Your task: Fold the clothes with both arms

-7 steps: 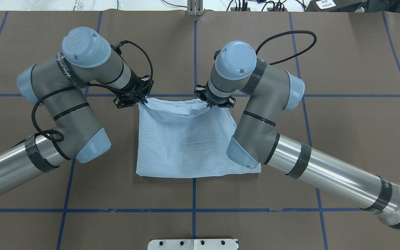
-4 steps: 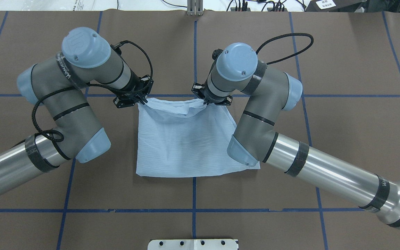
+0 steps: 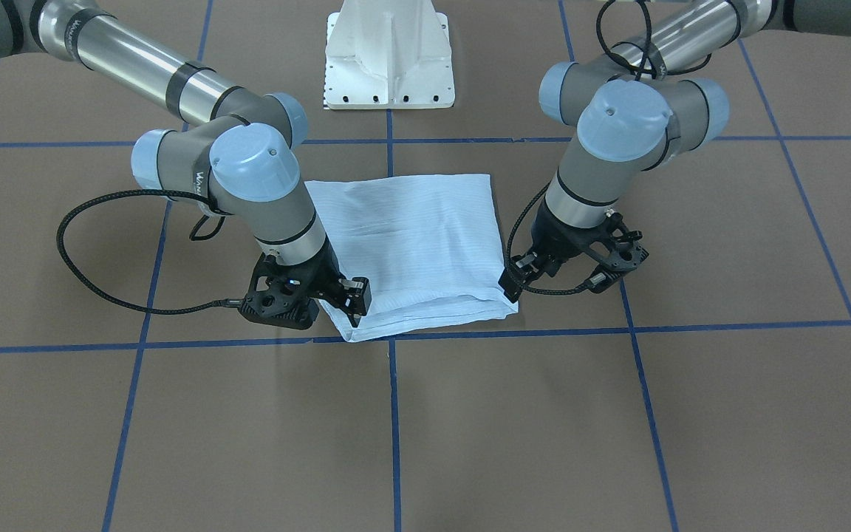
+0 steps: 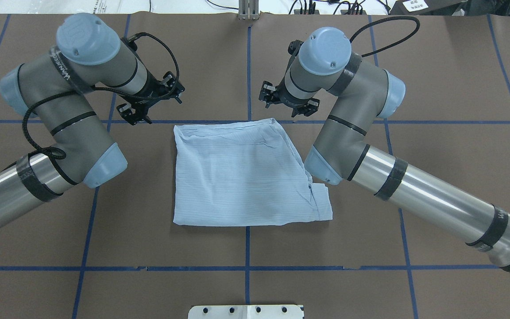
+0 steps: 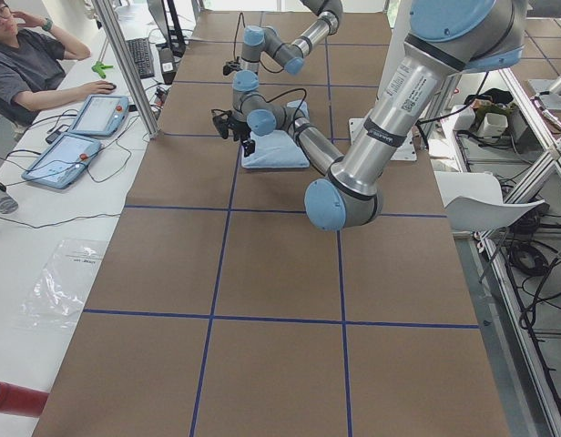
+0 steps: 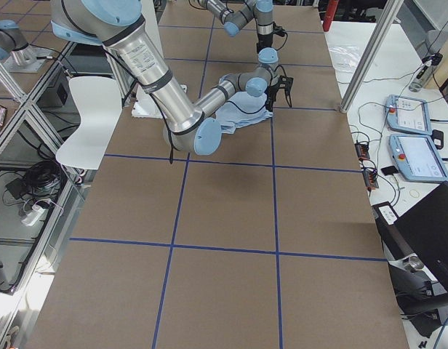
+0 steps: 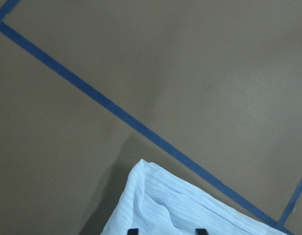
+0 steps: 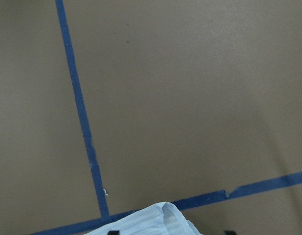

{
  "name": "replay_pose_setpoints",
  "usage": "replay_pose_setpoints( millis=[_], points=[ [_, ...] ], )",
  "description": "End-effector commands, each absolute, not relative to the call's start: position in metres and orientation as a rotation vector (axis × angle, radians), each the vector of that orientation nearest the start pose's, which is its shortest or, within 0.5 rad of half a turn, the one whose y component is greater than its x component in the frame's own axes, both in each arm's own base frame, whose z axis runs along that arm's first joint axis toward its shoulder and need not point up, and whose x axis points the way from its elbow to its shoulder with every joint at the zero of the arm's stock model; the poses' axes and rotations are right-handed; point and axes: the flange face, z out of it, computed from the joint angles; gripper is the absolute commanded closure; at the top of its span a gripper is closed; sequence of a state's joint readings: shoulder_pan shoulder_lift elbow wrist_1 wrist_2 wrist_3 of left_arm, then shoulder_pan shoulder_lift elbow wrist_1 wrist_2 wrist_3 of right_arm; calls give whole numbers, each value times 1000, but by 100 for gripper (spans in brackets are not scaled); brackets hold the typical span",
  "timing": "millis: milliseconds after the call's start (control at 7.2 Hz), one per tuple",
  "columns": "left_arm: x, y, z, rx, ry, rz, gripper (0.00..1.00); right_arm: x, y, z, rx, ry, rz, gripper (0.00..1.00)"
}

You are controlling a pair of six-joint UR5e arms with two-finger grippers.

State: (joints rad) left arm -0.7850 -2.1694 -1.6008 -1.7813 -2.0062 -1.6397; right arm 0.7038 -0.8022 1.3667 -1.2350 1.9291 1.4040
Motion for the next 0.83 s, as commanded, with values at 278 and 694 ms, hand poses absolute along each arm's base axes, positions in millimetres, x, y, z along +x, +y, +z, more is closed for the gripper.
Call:
replay_pose_setpoints(
  millis=[278,694],
  points=[
    [329,-535,310,111,913,-359,1,-364,-585,337,172,-791,38,0],
    [231,-541,381,248,788,-179,1,-221,-609,361,183,-651,-228,0]
  ],
)
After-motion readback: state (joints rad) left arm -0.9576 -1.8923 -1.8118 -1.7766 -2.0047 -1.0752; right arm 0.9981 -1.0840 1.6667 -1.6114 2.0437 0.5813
